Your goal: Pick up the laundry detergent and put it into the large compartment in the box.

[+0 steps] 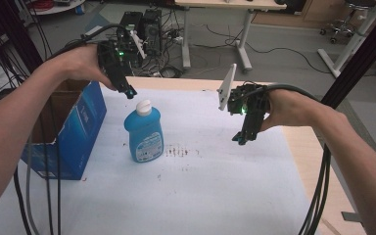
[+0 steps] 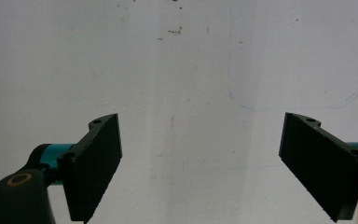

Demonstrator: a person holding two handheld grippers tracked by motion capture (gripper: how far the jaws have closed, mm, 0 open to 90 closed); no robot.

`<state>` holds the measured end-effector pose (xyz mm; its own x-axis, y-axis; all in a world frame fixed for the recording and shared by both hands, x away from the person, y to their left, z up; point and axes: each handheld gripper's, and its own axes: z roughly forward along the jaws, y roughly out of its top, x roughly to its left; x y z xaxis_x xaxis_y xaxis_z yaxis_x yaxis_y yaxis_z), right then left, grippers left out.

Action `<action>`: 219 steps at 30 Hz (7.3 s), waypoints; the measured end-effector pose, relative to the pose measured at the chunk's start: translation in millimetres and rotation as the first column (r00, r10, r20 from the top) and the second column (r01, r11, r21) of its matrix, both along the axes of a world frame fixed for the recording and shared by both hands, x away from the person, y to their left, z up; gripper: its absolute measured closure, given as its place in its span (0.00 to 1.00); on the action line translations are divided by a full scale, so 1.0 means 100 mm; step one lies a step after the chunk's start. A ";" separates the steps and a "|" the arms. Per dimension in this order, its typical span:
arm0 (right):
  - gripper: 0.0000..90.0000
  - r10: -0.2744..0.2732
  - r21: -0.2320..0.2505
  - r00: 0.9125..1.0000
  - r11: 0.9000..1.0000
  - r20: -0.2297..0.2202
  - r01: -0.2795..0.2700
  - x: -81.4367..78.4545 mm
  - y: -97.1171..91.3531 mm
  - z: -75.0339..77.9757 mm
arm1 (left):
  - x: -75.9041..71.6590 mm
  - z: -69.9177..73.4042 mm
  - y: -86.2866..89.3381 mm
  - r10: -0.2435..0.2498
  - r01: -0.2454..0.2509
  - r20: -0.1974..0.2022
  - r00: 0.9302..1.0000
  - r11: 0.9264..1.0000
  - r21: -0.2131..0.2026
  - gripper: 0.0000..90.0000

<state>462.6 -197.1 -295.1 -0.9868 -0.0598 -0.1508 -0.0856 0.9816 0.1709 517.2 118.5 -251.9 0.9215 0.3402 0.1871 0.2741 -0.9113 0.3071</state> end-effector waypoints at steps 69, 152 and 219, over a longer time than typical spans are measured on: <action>0.14 0.015 -0.013 1.000 1.000 0.015 -0.015 -0.07 0.02 0.03 | -0.75 -0.09 -0.49 0.120 -0.115 -0.156 0.980 0.992 0.045 0.18; 0.14 0.024 -0.030 0.999 0.999 0.025 -0.023 -0.10 0.05 0.00 | -0.73 -0.29 -0.67 0.214 -0.207 -0.168 0.962 0.976 0.062 0.38; 0.14 0.014 -0.011 0.999 1.000 0.029 -0.014 -0.12 0.01 0.06 | -0.79 1.00 -0.67 0.161 -0.146 -0.171 0.972 0.985 0.094 0.43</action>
